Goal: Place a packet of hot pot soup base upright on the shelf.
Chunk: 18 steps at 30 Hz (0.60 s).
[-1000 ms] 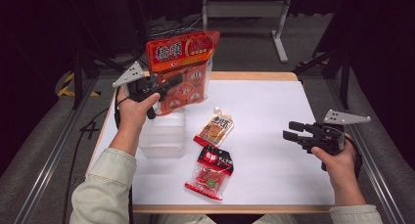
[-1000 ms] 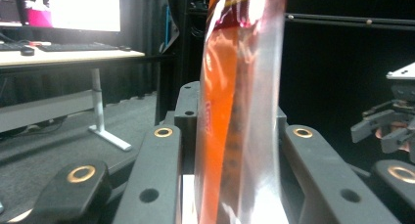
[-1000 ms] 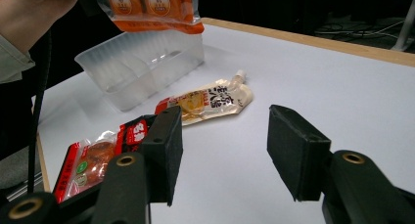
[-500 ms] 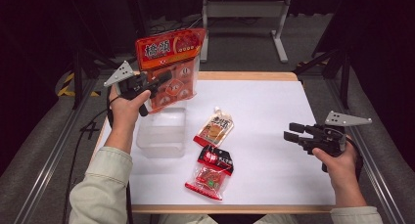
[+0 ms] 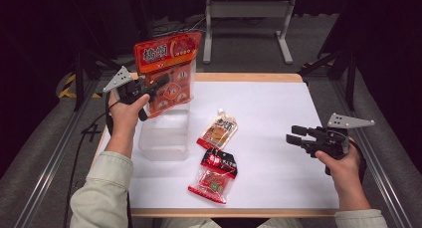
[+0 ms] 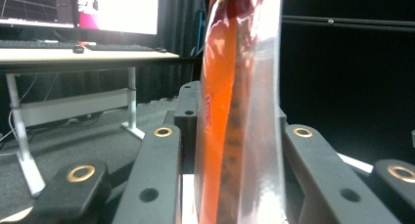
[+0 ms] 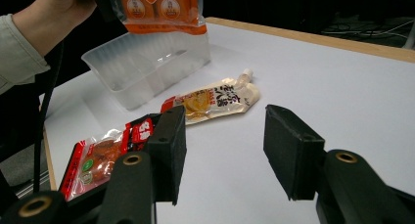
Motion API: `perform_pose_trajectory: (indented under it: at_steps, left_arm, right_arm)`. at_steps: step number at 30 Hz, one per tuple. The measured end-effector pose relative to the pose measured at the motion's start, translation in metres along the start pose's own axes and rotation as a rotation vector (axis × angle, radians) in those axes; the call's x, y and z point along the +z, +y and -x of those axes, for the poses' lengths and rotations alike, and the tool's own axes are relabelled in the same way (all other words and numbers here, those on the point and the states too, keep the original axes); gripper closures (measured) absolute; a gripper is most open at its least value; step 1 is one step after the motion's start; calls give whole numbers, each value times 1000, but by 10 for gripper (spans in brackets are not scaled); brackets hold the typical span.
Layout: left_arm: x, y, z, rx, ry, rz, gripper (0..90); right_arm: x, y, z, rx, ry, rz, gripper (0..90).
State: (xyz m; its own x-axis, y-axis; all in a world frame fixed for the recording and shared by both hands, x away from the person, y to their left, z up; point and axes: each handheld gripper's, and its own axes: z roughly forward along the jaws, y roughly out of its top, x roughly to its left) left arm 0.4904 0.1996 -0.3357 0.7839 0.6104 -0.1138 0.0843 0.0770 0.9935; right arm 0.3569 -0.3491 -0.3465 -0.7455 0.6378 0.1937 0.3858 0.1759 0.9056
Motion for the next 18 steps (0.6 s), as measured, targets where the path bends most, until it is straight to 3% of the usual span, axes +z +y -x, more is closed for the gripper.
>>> perform_pose_trajectory:
  at_steps: [13,18]
  left_arm:
    - [-3,-15,-6,-29,18,16,712]
    - [-7,-19,-8,-34,26,1,712]
  right_arm:
    - [3,0,-2,-9,18,-3,515]
    - [4,1,-2,-10,23,-3,515]
